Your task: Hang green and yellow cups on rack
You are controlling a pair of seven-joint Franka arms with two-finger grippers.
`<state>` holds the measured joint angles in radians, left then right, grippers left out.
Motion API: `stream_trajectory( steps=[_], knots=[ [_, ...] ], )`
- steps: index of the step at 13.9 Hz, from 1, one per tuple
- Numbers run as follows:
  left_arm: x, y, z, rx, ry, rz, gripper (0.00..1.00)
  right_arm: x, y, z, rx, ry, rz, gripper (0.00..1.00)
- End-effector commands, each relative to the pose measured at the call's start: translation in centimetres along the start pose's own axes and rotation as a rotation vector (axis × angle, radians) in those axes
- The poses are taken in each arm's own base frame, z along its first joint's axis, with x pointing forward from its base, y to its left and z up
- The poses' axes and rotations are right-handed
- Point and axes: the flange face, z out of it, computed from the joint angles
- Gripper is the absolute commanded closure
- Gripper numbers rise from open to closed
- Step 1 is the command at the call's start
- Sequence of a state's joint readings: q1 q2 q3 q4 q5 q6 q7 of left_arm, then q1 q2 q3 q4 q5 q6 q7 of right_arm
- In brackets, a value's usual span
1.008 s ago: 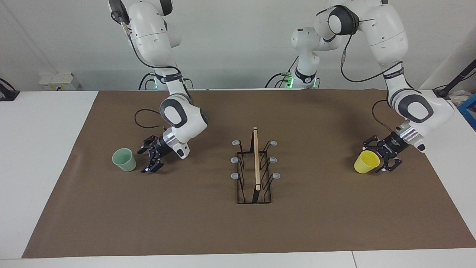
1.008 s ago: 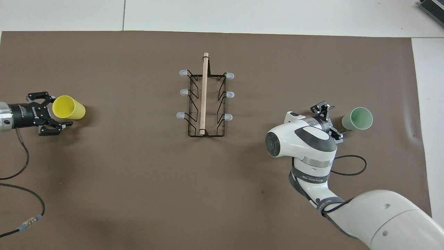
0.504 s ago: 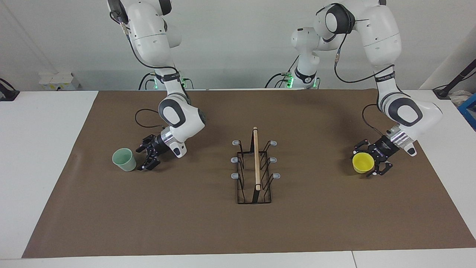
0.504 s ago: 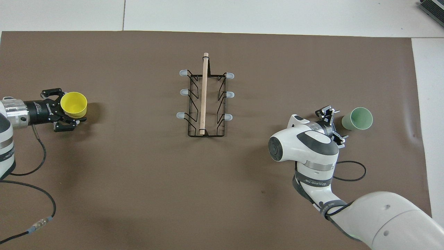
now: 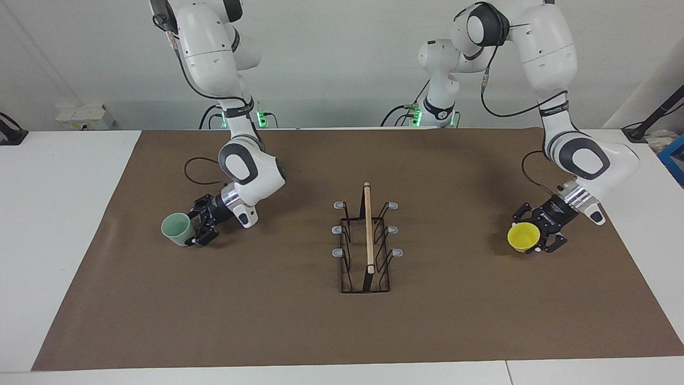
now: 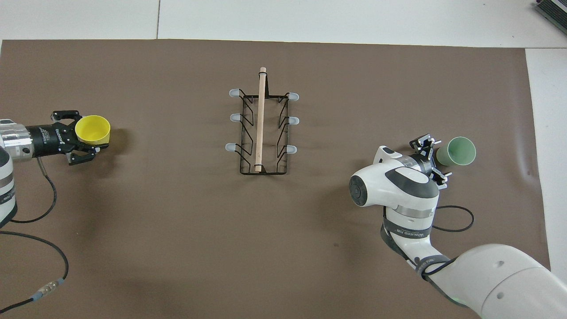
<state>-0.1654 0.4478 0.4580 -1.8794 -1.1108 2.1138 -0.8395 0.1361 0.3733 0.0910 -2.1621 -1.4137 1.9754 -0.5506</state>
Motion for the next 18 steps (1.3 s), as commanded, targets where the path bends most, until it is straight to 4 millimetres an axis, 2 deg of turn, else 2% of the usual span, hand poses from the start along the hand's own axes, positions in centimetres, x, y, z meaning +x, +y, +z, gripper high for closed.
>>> stream_trajectory(
  steps=[1, 3, 5, 6, 8, 10, 12, 13, 14, 16, 18],
  knots=[
    [-4.5, 2.6, -1.8, -0.014, 0.068, 0.152, 1.00, -0.6, -1.0, 0.9, -0.029, -0.002, 0.015, 0.00],
    [-7.9, 4.3, -2.7, 0.005, 0.132, 0.266, 1.00, -0.7, -1.0, 1.1, -0.026, -0.001, 0.016, 0.00],
    [-10.5, 5.7, -4.5, 0.024, 0.212, 0.390, 1.00, -0.7, -1.0, 1.1, -0.030, 0.003, 0.022, 0.00],
    [-12.1, 6.0, -4.5, 0.043, 0.238, 0.443, 1.00, -0.6, -1.1, 1.1, -0.032, 0.009, 0.024, 0.00],
    [-13.6, 6.2, -4.9, 0.065, 0.339, 0.545, 1.00, -0.8, -1.2, 1.5, -0.032, 0.003, 0.025, 0.00],
    [-17.0, 5.8, -5.5, 0.086, 0.418, 0.667, 1.00, -0.9, -1.3, 1.8, -0.032, 0.001, 0.023, 0.00],
    [-18.5, 5.5, -7.0, 0.086, 0.444, 0.688, 1.00, -0.8, -1.2, 1.7, -0.040, 0.001, 0.020, 0.30],
    [-19.6, 5.0, -7.8, 0.089, 0.455, 0.716, 1.00, -0.8, -1.2, 1.7, -0.040, 0.001, 0.020, 0.49],
    [-21.0, 4.5, -8.1, 0.108, 0.476, 0.761, 1.00, -0.9, -1.3, 1.7, -0.039, 0.001, 0.020, 0.66],
    [-23.3, 3.3, -7.4, 0.177, 0.519, 0.844, 1.00, -0.9, -1.2, 1.6, -0.040, -0.003, 0.019, 1.00],
    [-25.6, 1.9, -6.2, 0.234, 0.557, 0.913, 1.00, -1.3, -0.6, 1.3, -0.027, -0.006, 0.032, 1.00]
  ],
)
